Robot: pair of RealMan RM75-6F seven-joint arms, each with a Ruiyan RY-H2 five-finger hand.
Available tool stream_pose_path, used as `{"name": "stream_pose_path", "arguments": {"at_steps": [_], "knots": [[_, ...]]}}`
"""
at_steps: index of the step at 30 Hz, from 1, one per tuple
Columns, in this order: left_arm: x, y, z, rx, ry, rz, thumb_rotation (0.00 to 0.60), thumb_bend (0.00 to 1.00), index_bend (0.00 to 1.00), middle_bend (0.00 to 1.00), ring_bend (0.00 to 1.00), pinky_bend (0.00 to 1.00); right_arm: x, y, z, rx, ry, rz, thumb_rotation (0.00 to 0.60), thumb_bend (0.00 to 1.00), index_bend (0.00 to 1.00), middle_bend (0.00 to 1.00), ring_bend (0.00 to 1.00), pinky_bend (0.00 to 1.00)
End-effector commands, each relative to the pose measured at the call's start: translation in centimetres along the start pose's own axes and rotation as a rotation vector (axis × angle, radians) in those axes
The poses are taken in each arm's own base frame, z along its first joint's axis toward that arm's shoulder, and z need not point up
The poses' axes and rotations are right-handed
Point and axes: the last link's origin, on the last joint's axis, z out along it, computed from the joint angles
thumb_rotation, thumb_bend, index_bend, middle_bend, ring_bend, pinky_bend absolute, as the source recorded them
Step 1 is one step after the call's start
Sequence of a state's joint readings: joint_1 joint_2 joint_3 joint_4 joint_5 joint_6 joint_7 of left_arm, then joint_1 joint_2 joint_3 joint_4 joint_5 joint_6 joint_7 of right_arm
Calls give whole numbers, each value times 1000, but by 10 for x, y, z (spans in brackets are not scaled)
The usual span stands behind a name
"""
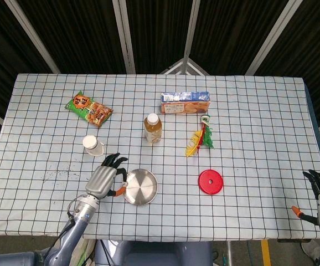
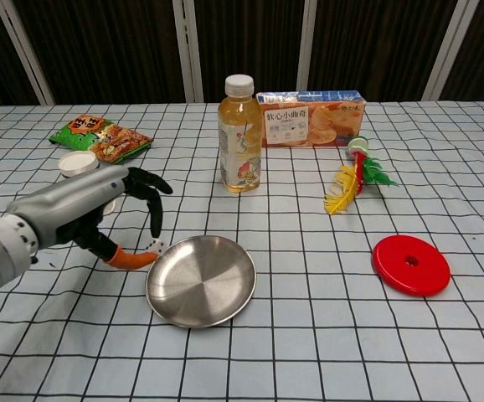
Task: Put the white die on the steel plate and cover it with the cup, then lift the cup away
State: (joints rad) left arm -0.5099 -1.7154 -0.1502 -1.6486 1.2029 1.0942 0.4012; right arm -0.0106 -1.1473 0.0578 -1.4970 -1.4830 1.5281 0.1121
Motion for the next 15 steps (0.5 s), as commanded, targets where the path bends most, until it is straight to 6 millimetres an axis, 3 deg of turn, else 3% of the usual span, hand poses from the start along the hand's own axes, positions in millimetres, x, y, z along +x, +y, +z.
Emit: {"name": "stream_pose_path", "arguments": {"at_steps": [1, 6, 15], "knots": [[-7, 11, 13, -25, -28, 7, 600, 450, 565, 141, 0, 49, 1, 1, 0, -2, 3, 1, 600, 56, 172, 141, 131, 0], [-18, 22, 24, -45, -58, 46, 600, 450, 565, 141, 0, 48, 1, 2, 0, -3, 1, 2, 600, 56, 172, 141, 131, 0], [-27, 25, 31, -27, -94, 95, 600, 450, 565, 140, 0, 48, 2, 2, 0, -7, 2, 5, 600, 56, 172, 141, 131, 0]]}}
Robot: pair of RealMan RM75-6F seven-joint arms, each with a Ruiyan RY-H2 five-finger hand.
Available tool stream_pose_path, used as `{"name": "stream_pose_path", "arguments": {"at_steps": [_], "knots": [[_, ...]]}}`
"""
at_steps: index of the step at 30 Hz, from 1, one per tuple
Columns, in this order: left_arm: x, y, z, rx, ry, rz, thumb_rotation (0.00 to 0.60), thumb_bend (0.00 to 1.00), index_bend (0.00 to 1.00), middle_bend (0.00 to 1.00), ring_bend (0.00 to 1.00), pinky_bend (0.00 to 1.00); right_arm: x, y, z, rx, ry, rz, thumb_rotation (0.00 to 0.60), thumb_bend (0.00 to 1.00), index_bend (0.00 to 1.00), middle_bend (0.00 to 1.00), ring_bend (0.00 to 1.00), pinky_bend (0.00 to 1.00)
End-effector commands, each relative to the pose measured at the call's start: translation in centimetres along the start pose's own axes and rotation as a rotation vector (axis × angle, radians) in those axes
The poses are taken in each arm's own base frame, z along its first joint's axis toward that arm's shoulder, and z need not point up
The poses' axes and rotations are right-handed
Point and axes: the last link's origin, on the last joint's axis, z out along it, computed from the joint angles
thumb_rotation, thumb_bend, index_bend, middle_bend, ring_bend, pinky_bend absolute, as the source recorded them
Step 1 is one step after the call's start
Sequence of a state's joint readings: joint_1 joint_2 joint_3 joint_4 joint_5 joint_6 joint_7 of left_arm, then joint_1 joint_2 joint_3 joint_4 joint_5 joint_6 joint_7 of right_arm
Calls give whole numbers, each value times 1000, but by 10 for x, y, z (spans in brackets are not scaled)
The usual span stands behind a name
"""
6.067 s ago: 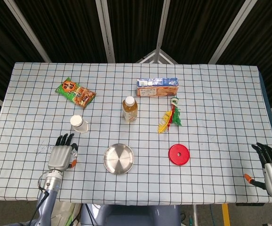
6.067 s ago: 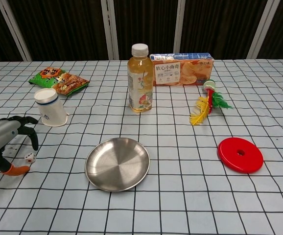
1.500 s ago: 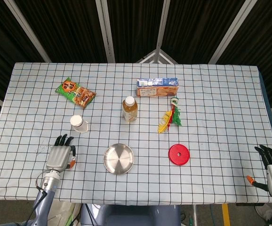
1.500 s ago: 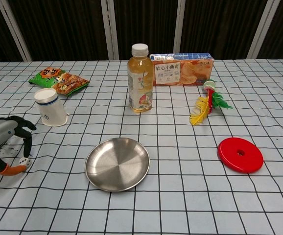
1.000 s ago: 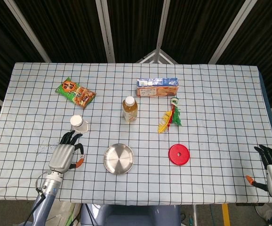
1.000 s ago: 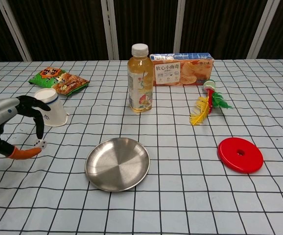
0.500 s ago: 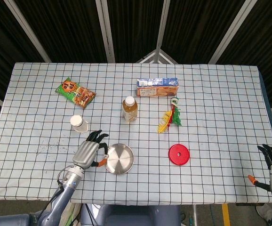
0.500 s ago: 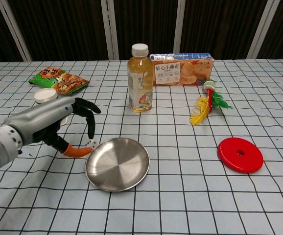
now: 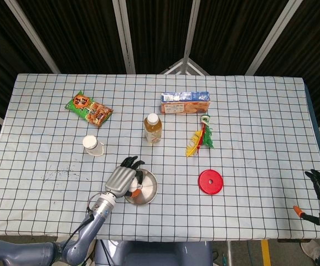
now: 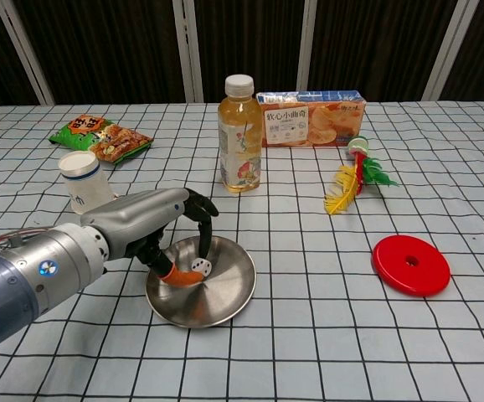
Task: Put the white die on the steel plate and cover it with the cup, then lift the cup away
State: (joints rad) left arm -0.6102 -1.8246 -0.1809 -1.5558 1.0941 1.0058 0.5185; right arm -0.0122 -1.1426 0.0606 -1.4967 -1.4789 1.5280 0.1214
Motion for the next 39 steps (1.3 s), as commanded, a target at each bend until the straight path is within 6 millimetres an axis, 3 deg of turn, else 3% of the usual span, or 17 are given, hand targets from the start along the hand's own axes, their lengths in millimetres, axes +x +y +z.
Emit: {"name": "stream_pose_path", "arguments": {"at_steps": [1, 5, 8, 16, 19, 23, 25, 28, 30, 34, 39], "knots": [[-2, 0, 2, 11, -9, 26, 600, 450, 565, 140, 0, 48, 0, 1, 0, -3, -3, 1, 600, 56, 172, 141, 131, 0], [-3, 1, 2, 21, -14, 43, 600, 449, 555, 139, 0, 49, -1, 1, 0, -3, -4, 1, 600, 56, 172, 141, 131, 0], [-4, 1, 2, 25, -15, 62, 600, 437, 462, 129, 0, 48, -1, 1, 0, -2, -4, 1, 600, 56, 172, 141, 131, 0], [-8, -1, 3, 34, -59, 124, 600, 203, 230, 12, 0, 48, -1, 1, 0, -3, -6, -1, 600, 56, 172, 141, 131, 0], [-9, -2, 3, 31, -77, 132, 600, 153, 109, 0, 0, 48, 0, 2, 0, -5, -5, -1, 600, 56, 172, 141, 131, 0], [-5, -3, 0, 16, -102, 133, 600, 138, 56, 0, 0, 48, 0, 2, 0, -7, -4, 0, 600, 56, 172, 141, 131, 0], [4, -4, -4, 10, -91, 121, 600, 138, 53, 0, 0, 49, 1, 2, 1, -7, 0, 3, 600, 56, 172, 141, 131, 0], [32, -11, -15, 20, 15, 105, 600, 139, 81, 11, 0, 50, 3, 2, 0, -6, 8, 4, 600, 56, 172, 141, 131, 0], [55, -25, -32, 45, 106, 109, 600, 140, 99, 17, 0, 50, 6, 1, 0, -2, 18, 7, 600, 56, 172, 141, 131, 0], [83, -53, -55, 93, 160, 180, 600, 141, 120, 9, 0, 51, 9, -3, -2, 12, 27, 12, 600, 56, 172, 141, 131, 0], [111, -81, -59, 150, 196, 283, 600, 142, 113, 0, 0, 50, 11, -8, -5, 24, 32, 7, 600, 56, 173, 141, 131, 0]]}}
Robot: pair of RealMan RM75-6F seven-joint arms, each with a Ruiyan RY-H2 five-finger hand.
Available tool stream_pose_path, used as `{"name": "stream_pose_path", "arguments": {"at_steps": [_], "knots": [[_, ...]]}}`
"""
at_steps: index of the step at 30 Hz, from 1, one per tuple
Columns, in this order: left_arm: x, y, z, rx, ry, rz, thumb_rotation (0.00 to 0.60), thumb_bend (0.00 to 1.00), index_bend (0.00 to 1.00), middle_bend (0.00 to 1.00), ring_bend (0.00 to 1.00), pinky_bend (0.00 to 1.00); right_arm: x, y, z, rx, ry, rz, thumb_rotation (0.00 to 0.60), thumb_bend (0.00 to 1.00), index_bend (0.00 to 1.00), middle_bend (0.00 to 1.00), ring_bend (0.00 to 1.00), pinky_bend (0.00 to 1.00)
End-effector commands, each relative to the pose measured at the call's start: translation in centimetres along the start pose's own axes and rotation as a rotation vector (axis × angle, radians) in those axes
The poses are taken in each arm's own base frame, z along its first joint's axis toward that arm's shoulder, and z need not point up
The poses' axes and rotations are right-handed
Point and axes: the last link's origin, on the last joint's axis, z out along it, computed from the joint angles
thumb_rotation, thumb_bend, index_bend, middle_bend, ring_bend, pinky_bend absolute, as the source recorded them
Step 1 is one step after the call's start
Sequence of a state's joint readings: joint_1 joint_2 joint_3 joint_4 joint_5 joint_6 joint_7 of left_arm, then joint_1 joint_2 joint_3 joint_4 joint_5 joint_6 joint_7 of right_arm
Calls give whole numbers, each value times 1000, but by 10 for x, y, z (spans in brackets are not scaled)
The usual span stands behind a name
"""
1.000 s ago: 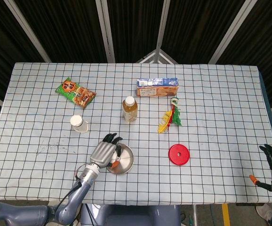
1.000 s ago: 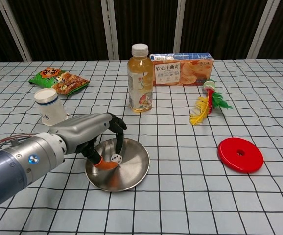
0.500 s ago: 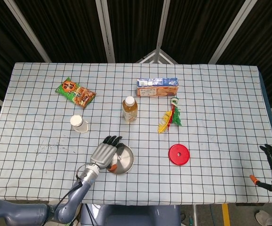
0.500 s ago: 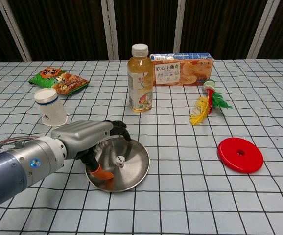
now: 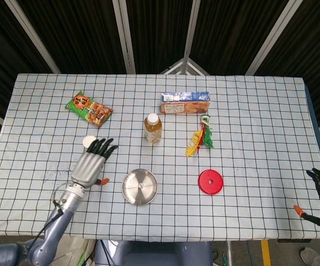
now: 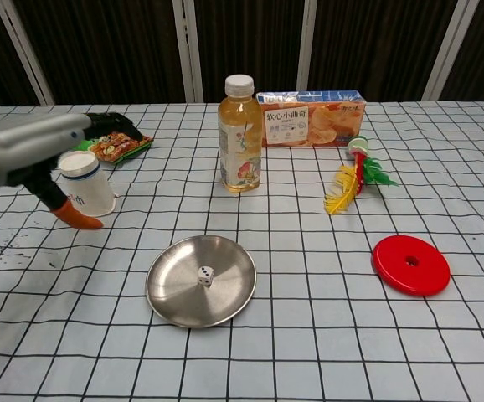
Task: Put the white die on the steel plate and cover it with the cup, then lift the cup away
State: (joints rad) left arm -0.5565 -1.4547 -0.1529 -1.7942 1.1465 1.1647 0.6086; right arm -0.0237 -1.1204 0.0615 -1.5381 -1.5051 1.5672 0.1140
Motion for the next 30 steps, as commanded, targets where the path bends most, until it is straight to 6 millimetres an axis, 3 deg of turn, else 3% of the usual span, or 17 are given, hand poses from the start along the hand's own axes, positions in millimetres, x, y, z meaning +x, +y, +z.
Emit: {"name": "stream_pose_path", "arguments": {"at_steps": [1, 7, 18, 22, 30], "knots": [[18, -25, -2, 42, 35, 60, 600, 142, 110, 0, 0, 50, 1, -1, -1, 3, 1, -3, 600, 56, 173, 141, 131, 0], [26, -46, 24, 85, -9, 162, 600, 142, 103, 0, 0, 50, 1, -3, -2, 6, -4, -9, 600, 56, 172, 141, 130, 0], [17, -49, 64, 159, -85, 168, 600, 159, 98, 37, 2, 75, -3, 1, -1, -16, -25, -17, 600, 56, 172, 141, 131, 0], [14, -48, 70, 175, -93, 193, 600, 232, 127, 92, 56, 128, -5, 2, 0, -21, -29, -19, 600, 56, 172, 141, 131, 0], [8, -55, 74, 224, -136, 227, 600, 246, 171, 151, 102, 164, -7, 3, 1, -27, -39, -21, 600, 56, 172, 141, 131, 0]]}}
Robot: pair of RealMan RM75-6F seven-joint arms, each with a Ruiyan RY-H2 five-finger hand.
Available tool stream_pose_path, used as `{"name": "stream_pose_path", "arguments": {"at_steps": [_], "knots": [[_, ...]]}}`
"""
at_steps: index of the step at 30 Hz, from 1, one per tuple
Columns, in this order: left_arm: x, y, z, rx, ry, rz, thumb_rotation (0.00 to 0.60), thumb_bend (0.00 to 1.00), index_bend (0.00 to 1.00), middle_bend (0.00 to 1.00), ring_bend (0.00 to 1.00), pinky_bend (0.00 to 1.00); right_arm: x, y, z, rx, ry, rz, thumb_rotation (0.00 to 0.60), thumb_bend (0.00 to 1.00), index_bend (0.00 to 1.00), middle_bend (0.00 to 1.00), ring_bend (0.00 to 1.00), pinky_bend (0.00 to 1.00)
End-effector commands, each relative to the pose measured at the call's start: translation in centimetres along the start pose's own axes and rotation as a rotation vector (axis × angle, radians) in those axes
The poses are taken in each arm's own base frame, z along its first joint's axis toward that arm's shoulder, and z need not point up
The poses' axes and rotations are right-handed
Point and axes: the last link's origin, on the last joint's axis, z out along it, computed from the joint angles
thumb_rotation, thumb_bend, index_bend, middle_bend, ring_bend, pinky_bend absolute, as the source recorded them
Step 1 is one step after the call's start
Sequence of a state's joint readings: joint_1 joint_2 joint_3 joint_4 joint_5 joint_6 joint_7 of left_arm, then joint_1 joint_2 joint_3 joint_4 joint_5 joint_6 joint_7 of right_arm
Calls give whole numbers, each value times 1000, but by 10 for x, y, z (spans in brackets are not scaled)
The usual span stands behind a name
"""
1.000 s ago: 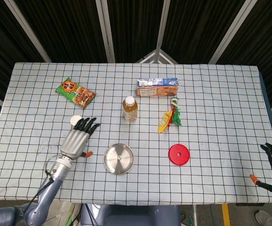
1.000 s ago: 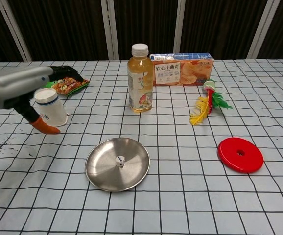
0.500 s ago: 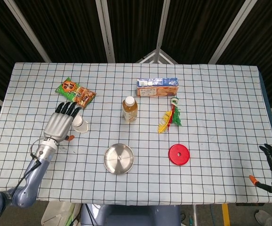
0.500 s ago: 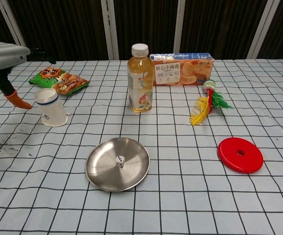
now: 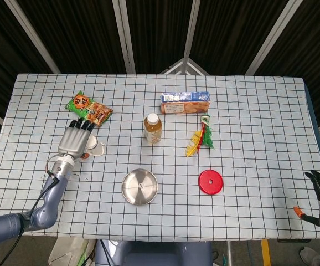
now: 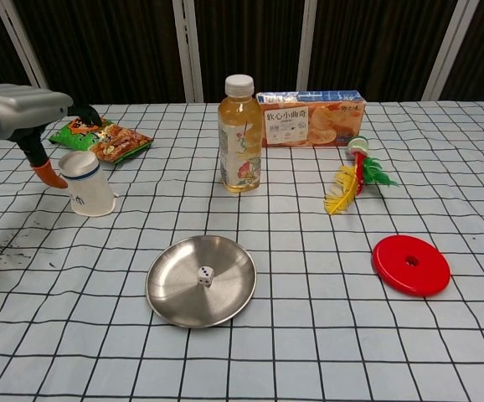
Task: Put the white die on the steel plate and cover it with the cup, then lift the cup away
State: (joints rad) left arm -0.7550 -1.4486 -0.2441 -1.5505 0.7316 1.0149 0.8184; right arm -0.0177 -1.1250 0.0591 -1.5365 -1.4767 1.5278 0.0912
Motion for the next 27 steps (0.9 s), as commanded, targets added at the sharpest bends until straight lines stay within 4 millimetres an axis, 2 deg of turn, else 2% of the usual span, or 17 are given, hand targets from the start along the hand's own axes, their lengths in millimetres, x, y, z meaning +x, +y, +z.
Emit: {"name": "stream_pose_path", "arguments": {"at_steps": [1, 5, 14, 22, 27], "knots": [[-4, 0, 3, 11, -24, 18, 600, 253, 181, 165, 114, 177, -1, 0, 0, 0, -4, -3, 600, 56, 172, 141, 131, 0], [-6, 2, 6, 14, -41, 18, 600, 276, 219, 209, 144, 203, -2, 0, 2, -2, -8, -6, 600, 56, 172, 141, 131, 0], [-9, 9, 9, 13, -46, 37, 600, 321, 253, 211, 151, 230, -4, 1, 3, -2, -12, -6, 600, 56, 172, 141, 131, 0], [-12, 18, 8, -8, -30, 42, 600, 349, 308, 290, 230, 320, -4, 0, 3, 1, -13, -4, 600, 56, 172, 141, 131, 0], [-16, 19, 6, -14, -24, 73, 600, 350, 326, 298, 237, 328, -4, 1, 3, -3, -15, -2, 600, 56, 172, 141, 131, 0]]}}
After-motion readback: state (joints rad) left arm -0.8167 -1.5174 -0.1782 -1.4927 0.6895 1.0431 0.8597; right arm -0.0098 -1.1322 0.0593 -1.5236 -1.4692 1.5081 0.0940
